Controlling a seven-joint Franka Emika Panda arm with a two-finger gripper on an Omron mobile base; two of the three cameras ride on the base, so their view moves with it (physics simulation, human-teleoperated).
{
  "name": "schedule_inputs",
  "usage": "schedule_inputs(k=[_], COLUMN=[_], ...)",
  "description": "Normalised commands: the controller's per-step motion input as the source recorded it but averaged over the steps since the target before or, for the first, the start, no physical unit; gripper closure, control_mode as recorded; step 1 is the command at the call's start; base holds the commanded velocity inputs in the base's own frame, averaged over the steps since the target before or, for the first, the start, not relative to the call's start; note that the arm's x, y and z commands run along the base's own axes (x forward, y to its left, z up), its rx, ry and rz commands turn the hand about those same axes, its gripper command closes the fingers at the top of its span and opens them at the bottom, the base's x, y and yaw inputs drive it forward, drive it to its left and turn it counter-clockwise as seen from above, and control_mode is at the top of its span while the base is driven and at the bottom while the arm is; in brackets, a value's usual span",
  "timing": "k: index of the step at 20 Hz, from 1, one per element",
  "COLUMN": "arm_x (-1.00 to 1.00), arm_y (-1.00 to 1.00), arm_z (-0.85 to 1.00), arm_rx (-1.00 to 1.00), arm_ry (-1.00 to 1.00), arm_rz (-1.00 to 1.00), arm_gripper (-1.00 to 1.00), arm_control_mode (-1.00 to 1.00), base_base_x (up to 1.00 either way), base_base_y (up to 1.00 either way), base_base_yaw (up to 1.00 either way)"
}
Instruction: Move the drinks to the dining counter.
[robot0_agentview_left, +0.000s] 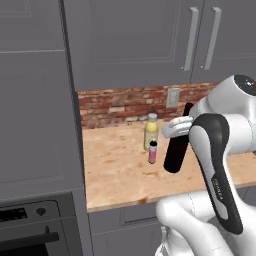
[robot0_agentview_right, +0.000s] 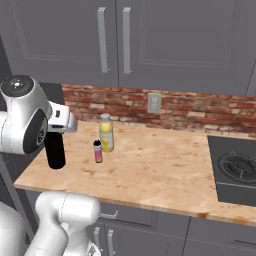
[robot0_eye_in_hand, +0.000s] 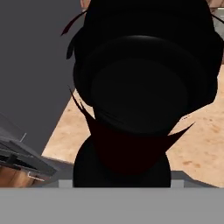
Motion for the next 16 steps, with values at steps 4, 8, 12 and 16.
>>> schedule_inputs(k=[4,8,12,16], arm_x=[-0.56,0.00,0.00,0.00], arm_y=[-0.15,0.00,0.00,0.00], arm_z=[0.41,0.00,0.00,0.00], arm_rx=[0.00,0.00,0.00,0.00], arm_ry=[0.00,0.00,0.00,0.00], arm_rz=[-0.12,0.00,0.00,0.00], arm_gripper=[1.00,1.00,1.00,1.00], arm_control_mode=[-1.00,1.00,1.00,1.00], base_base_x=[0.00,-0.55,-0.50,-0.07], base_base_y=[0.00,-0.44,-0.64,-0.36], base_base_yaw=[0.00,-0.24,-0.50,-0.78])
